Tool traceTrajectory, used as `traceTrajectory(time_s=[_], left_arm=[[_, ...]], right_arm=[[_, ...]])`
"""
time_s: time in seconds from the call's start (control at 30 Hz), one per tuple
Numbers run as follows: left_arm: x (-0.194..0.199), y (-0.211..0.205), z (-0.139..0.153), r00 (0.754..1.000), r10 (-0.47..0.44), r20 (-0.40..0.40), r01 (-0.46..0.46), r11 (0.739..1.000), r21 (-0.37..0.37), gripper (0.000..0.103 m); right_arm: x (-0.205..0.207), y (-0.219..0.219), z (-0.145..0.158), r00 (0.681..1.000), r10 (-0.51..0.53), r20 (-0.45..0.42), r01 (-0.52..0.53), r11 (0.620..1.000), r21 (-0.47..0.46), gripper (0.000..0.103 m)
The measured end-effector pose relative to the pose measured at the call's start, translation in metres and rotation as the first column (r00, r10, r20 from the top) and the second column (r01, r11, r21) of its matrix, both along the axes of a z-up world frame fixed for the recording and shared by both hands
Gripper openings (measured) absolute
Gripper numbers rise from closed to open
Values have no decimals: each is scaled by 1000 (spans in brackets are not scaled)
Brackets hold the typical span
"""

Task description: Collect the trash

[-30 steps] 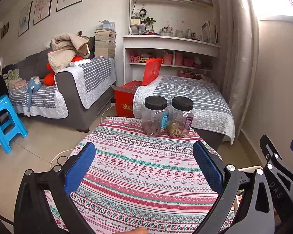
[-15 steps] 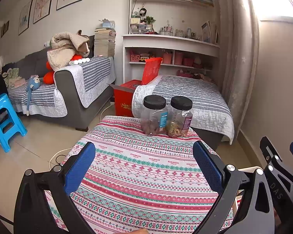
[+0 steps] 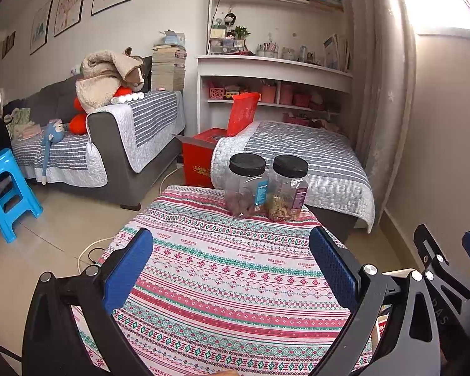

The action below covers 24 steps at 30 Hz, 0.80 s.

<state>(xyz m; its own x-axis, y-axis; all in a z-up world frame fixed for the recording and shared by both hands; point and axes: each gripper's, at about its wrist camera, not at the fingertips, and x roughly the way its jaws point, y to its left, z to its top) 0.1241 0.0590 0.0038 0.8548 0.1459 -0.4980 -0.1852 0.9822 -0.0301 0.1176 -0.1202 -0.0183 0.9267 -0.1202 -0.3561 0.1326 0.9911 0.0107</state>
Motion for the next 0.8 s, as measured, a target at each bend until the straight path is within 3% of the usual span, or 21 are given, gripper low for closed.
traceTrajectory(time_s=[0.8], left_arm=[[-2,-7,-1,1000,-26,10,26,1000,4,97]], right_arm=[[-1,-3,-5,1000,4,-13,-3,1000,12,96]])
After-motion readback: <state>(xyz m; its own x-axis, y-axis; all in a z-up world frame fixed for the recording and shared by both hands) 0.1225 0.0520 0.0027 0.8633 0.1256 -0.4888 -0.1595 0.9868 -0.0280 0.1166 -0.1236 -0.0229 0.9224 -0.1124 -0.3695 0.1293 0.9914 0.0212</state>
